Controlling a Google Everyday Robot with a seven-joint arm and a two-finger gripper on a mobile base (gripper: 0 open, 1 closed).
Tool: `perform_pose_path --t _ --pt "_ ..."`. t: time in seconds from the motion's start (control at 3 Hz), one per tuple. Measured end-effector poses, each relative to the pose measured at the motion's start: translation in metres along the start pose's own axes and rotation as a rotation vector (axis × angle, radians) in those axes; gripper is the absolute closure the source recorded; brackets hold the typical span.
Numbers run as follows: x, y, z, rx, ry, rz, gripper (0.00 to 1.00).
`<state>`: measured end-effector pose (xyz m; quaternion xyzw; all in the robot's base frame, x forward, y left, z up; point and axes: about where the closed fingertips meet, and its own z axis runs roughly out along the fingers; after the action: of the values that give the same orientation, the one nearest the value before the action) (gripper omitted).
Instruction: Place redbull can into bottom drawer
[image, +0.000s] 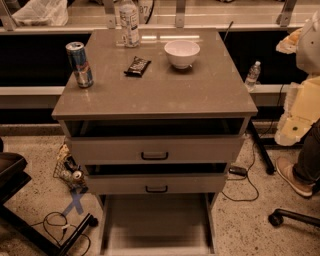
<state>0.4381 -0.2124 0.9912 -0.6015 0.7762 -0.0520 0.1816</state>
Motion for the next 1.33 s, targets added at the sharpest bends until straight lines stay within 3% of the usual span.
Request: perform_pose_path --t 0.33,0.67,1.33 --pt "0.0 0.0 0.0 0.0 0.0 0.0 0.0" --pt "-0.012 -0.013 0.004 0.025 -0.057 0.015 0.0" --pt "-0.081 -0.066 0.043 0.06 -0.335 0.019 0.0"
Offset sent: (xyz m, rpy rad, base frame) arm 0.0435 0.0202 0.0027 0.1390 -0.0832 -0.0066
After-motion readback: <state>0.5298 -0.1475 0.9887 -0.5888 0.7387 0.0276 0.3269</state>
